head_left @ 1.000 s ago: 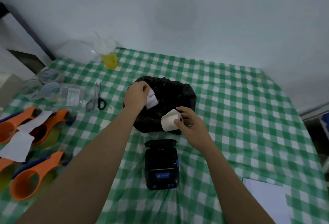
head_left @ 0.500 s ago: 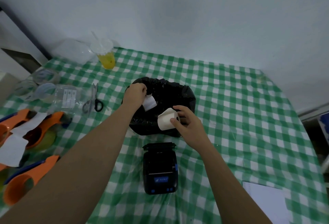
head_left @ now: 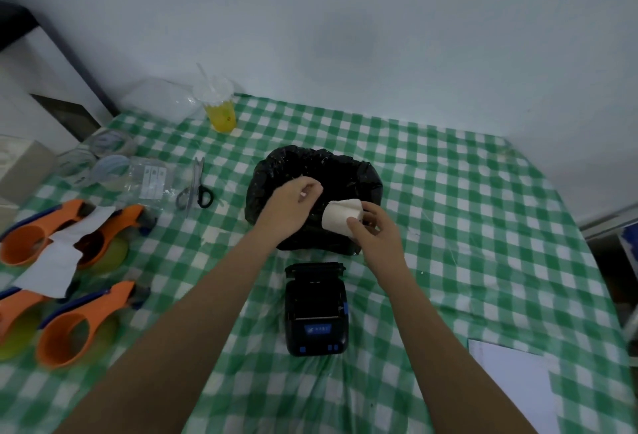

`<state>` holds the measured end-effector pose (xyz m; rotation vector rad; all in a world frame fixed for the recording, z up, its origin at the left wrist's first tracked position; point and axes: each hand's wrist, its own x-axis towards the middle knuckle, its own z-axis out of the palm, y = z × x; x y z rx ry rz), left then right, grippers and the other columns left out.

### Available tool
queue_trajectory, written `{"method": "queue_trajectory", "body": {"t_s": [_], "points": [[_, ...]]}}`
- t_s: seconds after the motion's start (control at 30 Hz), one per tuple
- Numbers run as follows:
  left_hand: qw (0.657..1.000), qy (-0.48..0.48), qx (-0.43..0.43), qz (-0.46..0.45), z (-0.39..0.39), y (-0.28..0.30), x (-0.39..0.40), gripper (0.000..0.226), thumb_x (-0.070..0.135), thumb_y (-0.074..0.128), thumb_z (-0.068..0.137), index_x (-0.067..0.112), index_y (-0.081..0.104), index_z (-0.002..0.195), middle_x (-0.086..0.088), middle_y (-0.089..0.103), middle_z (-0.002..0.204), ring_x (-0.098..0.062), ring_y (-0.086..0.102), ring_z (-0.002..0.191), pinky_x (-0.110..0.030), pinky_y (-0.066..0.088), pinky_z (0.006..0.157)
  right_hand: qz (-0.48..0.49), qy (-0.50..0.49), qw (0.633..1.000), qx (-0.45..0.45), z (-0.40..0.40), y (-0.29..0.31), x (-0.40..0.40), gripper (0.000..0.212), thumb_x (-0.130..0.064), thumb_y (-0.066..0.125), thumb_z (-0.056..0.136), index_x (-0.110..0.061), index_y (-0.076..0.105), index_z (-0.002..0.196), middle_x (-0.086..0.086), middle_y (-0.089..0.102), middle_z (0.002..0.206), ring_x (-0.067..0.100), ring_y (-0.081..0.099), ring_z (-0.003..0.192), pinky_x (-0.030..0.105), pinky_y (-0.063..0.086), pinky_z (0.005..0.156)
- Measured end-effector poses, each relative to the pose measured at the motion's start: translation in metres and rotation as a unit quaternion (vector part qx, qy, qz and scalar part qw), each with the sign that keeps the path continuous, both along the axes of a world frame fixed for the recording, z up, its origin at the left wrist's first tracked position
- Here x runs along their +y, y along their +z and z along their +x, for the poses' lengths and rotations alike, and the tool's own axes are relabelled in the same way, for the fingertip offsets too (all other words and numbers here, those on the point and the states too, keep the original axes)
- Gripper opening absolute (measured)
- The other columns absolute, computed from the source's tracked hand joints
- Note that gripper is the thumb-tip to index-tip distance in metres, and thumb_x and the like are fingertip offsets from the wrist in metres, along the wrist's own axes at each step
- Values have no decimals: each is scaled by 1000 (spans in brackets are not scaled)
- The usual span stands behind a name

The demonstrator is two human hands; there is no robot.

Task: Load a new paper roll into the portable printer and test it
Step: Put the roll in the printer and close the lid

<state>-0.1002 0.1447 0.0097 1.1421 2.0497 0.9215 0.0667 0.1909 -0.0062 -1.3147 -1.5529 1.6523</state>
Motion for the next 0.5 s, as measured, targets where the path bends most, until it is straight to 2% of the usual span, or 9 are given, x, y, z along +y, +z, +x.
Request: {"method": "queue_trajectory", "body": {"t_s": [0.07, 0.13, 0.2, 0.27, 0.33, 0.43, 0.5], "points": [[999, 14, -41, 7, 20, 0, -18, 29, 24, 46, 94, 15, 51, 121, 0, 55, 122, -10, 52, 107, -26, 43, 88, -47, -45, 998, 7, -1, -1, -5, 36, -15, 61, 86, -17, 54, 122, 1, 59, 106, 18, 61, 94, 38, 55, 86], [996, 5, -84, 10, 38, -3, -36, 42, 16, 53, 90, 12, 40, 130, -6, 44, 135, -15, 46, 121, -31, 43, 100, -96, -71, 993, 25, -2, 0, -12, 41, -14, 61, 85, -11, 52, 126, 1, 60, 106, 17, 61, 93, 38, 56, 86], [997, -24, -72, -1, 54, -6, -48, 63, 21, 62, 84, 13, 29, 137, -8, 33, 143, -19, 39, 129, -39, 40, 108, -139, -83, 985, 64, -3, 2, -20, 43, -12, 60, 85, -7, 51, 127, 10, 60, 114, 20, 61, 95, 35, 56, 80], [999, -16, -35, 8, 67, -5, -56, 77, 32, 68, 80, 14, 24, 140, -6, 30, 145, -19, 42, 128, -41, 42, 106, -145, -85, 982, 83, -3, 5, -30, 40, -12, 61, 85, -6, 52, 123, 15, 61, 115, 24, 62, 95, 35, 53, 75], [999, 17, -29, 31, 74, -1, -61, 73, 34, 67, 81, 16, 27, 139, -5, 34, 143, -21, 51, 120, -42, 49, 99, -122, -74, 987, 72, 0, 9, -42, 37, -18, 64, 83, -9, 55, 117, 16, 62, 114, 26, 63, 95, 36, 53, 76], [996, 24, -50, 70, 71, 6, -69, 58, 29, 67, 83, 18, 39, 132, -7, 46, 135, -20, 60, 109, -40, 54, 93, -58, -9, 997, 49, 12, 24, -54, 27, -24, 64, 86, -15, 56, 110, 7, 62, 100, 22, 64, 92, 38, 57, 83], [992, -1, -100, 76, 63, 15, -74, 56, 27, 71, 80, 20, 44, 129, -4, 53, 129, -18, 61, 107, -37, 55, 91, -40, 52, 996, 67, 27, 33, -55, 17, -14, 55, 91, -16, 58, 108, 2, 63, 96, 15, 64, 88, 29, 57, 81]]}}
